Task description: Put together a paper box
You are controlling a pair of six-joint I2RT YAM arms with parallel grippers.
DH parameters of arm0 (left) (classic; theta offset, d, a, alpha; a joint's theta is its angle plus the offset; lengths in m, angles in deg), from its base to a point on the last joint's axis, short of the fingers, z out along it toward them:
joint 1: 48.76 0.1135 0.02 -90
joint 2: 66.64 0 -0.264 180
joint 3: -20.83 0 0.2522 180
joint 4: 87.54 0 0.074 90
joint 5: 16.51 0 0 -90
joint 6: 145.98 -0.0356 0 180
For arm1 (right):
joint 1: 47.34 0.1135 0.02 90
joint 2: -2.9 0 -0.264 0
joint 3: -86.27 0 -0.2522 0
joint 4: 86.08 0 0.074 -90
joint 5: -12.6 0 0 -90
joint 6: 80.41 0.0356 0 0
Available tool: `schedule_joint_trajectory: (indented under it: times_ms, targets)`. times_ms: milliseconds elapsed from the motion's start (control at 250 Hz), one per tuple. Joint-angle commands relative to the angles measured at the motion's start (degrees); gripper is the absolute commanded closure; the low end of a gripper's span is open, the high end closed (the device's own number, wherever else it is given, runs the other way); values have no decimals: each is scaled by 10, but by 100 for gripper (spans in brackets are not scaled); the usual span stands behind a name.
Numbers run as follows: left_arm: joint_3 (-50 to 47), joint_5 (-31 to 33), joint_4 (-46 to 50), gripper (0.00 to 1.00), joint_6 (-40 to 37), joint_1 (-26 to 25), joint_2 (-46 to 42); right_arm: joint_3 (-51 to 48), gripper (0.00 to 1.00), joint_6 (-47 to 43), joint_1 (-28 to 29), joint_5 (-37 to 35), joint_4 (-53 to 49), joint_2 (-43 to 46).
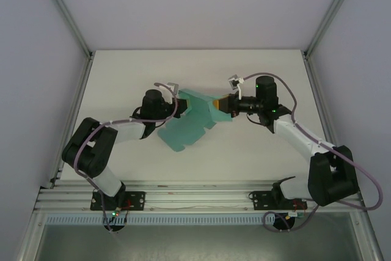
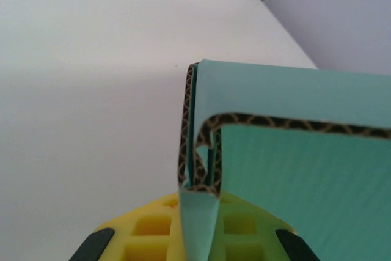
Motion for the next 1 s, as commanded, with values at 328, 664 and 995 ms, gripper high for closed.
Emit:
schedule_joint_trajectory:
  times_ms: [328, 664, 995]
  targets:
    - [37, 83, 76, 100, 0, 1, -3, 18, 27, -43, 1, -348, -168, 120]
    - [45, 118, 120, 100, -6, -3, -1, 50, 0, -42, 10, -312, -128, 111]
    - [38, 134, 125, 100, -6, -10, -19, 112, 0, -74, 52, -354, -167, -19]
